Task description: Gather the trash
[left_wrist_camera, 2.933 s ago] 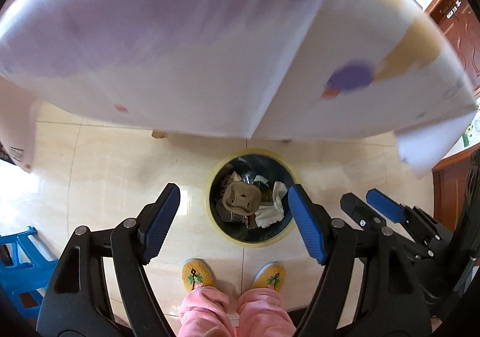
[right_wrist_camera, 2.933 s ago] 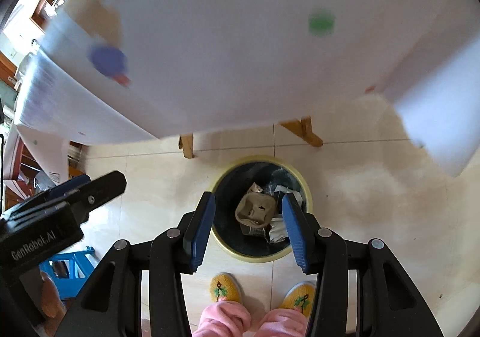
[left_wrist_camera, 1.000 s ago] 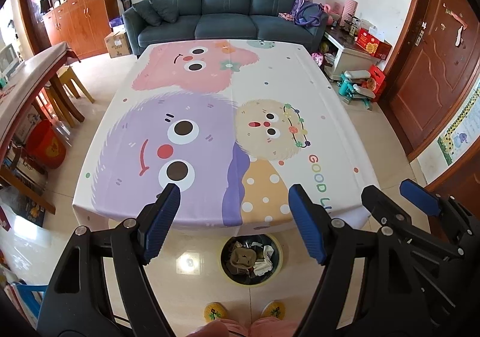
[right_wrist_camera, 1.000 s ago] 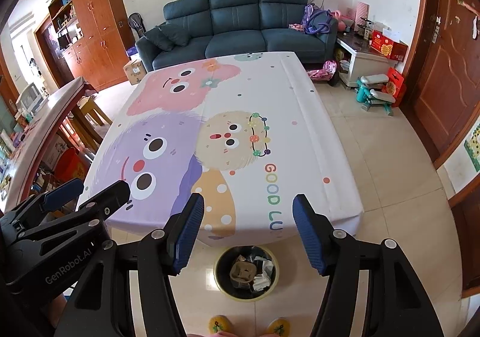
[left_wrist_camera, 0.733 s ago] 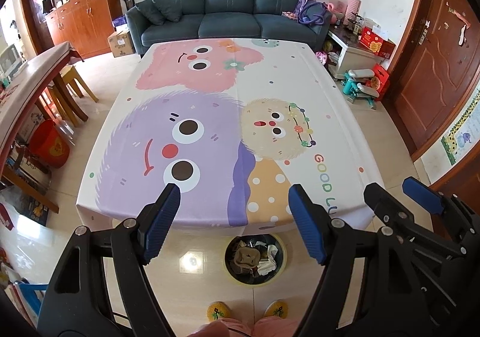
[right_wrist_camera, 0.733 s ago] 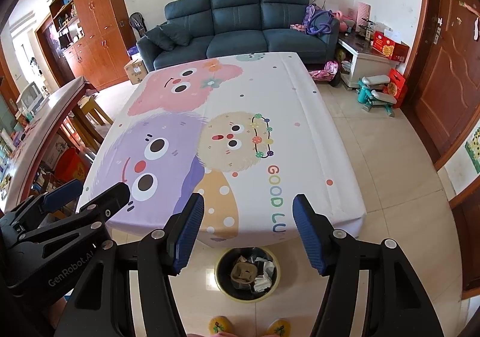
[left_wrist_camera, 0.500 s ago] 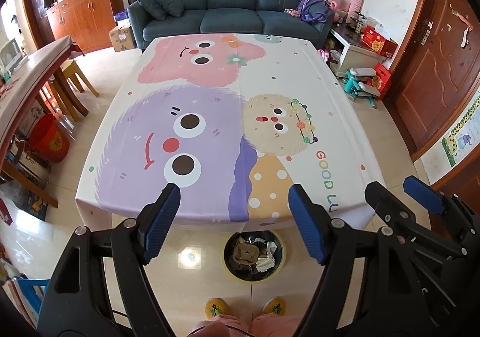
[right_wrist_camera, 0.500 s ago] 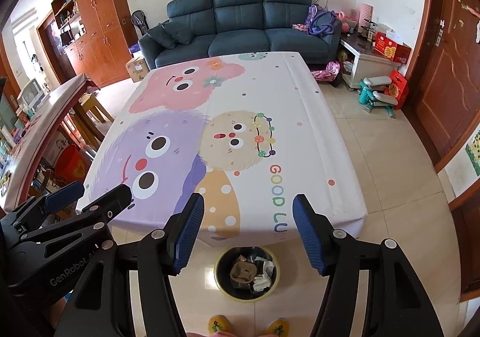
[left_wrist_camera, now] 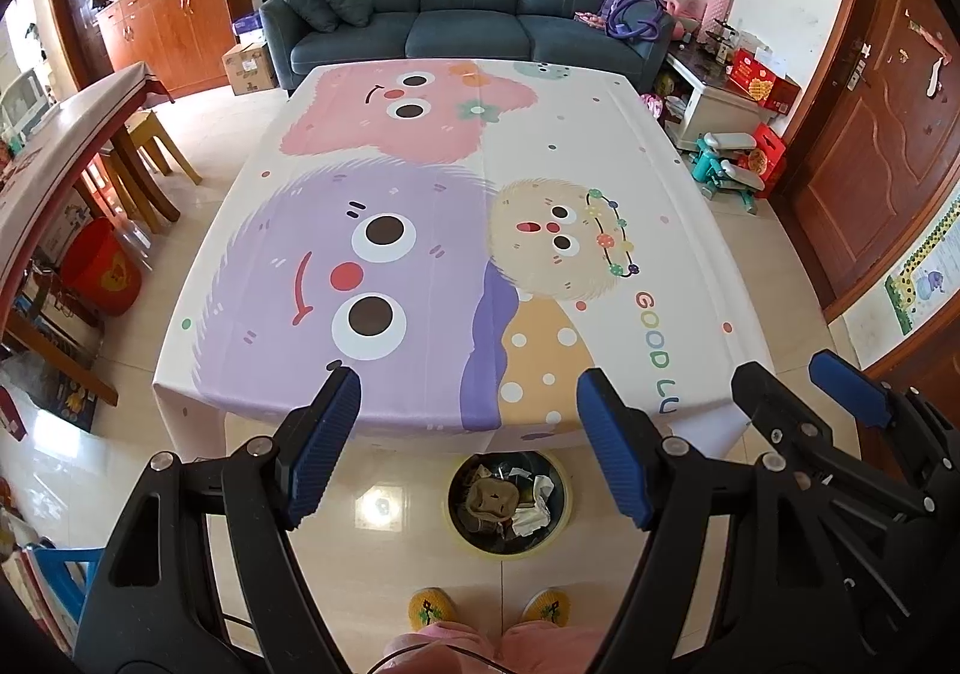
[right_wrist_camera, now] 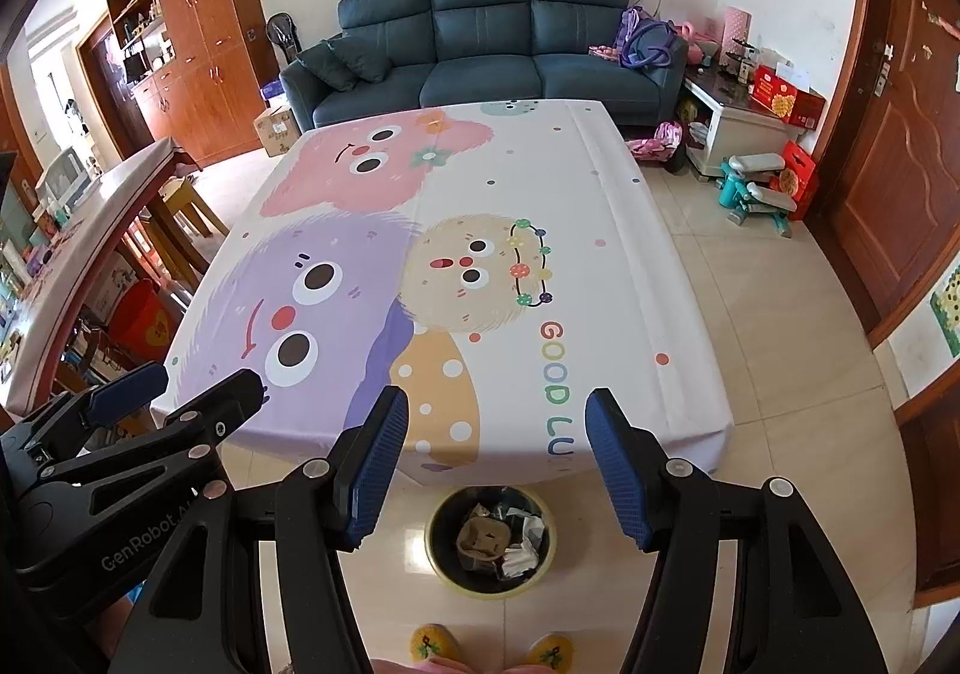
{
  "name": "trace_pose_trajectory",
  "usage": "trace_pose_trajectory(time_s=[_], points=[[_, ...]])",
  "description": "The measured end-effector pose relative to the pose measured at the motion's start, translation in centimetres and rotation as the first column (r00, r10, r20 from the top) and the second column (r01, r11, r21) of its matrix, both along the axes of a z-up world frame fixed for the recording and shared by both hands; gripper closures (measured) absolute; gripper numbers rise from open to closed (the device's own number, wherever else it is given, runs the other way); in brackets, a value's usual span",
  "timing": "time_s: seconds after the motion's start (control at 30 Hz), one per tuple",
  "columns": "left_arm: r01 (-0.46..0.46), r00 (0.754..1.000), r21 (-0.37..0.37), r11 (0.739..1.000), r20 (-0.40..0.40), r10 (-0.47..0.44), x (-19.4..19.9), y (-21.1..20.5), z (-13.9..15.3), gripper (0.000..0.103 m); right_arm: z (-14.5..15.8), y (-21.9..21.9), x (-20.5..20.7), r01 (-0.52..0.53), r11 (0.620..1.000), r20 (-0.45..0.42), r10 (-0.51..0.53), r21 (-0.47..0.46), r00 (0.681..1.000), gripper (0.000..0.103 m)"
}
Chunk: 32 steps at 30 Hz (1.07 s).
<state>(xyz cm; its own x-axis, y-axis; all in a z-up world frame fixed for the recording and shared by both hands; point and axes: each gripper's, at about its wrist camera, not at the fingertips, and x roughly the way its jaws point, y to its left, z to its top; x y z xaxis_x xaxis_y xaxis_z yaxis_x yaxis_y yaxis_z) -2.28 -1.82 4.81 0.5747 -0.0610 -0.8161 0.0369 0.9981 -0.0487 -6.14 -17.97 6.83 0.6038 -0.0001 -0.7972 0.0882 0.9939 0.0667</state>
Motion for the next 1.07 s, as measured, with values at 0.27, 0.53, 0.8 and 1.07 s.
trace_pose_trajectory(time_s=[0.27,0.53,0.8,1.07], points=[[-0.016,1.0,-0.001,1.0,-0.002,0.016,-0.18,0.22,0.01,0.031,-0.07,0.42,-0.08,-0.003,1.0,0.0,0.003,-0.004,1.0,0.041],[-0.013,1.0,-0.001,1.0,-0.003,0.012,-0.19,0.41,-0.05,0.031,-0.23,0.61,-0.14,-0.008,1.0,0.001,0.008,-0.006,1.0,0.041],[-0.013,1.0,-0.001,1.0,-0.002,0.013,-0.19,0.43,-0.04,0.031,-0.21,0.65,-0.01,-0.01,1.0,0.001,0.01,-0.009,1.0,0.041],[-0.014,1.0,-0.002,1.0,-0.004,0.014,-0.17,0.52,-0.03,0.031,-0.18,0.71,-0.05,-0.012,1.0,0.001,0.012,-0.01,1.0,0.041]])
